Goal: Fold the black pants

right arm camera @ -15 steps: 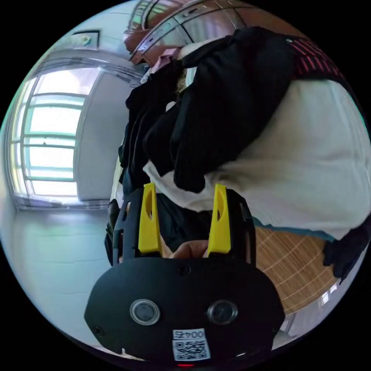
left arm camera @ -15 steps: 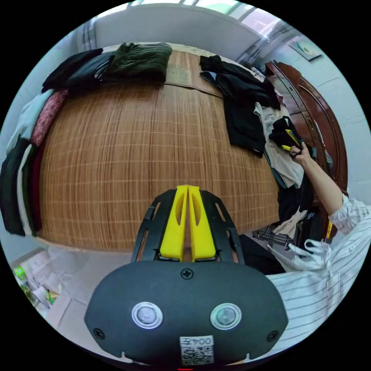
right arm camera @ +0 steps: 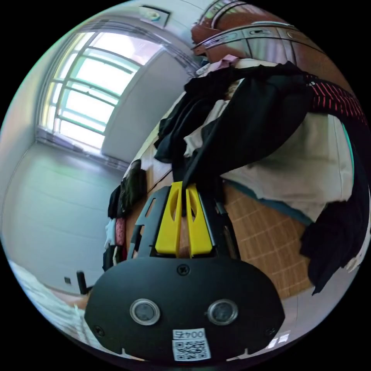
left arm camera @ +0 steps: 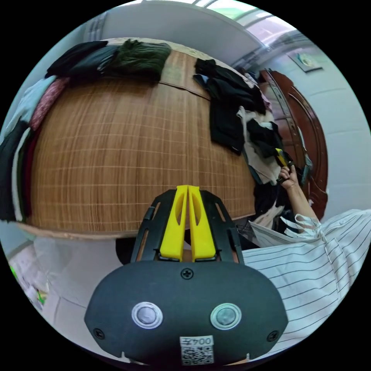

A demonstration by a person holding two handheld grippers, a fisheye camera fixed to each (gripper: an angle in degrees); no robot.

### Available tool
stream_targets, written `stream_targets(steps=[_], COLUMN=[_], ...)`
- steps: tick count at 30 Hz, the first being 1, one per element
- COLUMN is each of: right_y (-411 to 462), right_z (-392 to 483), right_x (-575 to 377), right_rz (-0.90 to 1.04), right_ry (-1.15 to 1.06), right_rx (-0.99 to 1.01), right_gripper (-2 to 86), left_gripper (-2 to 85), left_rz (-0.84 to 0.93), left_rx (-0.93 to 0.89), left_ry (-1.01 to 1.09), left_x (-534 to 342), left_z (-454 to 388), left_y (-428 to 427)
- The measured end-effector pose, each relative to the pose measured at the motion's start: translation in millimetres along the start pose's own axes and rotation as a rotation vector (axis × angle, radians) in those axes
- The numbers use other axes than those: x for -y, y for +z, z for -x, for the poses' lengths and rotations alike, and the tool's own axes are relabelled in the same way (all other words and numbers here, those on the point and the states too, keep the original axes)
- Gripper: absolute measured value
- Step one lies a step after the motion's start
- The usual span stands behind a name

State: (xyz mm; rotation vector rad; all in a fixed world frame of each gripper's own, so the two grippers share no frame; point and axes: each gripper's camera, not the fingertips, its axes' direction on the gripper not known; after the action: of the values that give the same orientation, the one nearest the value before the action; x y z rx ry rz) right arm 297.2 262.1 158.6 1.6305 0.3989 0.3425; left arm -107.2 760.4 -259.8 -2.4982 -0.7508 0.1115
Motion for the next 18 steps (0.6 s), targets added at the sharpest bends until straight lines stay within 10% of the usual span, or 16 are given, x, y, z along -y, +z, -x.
stream_targets(steps=[10, 18], right_y=[-13, 60], right_z=[296, 477], right_x=[-180, -292], right_rz=[0.088, 0.104], right_ry=[-0.281, -0.288], right_rx=[0.25, 0.4], right_gripper=[-0.7, -0.8], left_gripper=[8.3, 16.8], left_rz=[0.066, 0.277], left_rx=[-0.429, -1.09], left_ry=[0.471, 0.101], left_x=[110, 144], left_z=[20, 182], left_y=[-74, -146])
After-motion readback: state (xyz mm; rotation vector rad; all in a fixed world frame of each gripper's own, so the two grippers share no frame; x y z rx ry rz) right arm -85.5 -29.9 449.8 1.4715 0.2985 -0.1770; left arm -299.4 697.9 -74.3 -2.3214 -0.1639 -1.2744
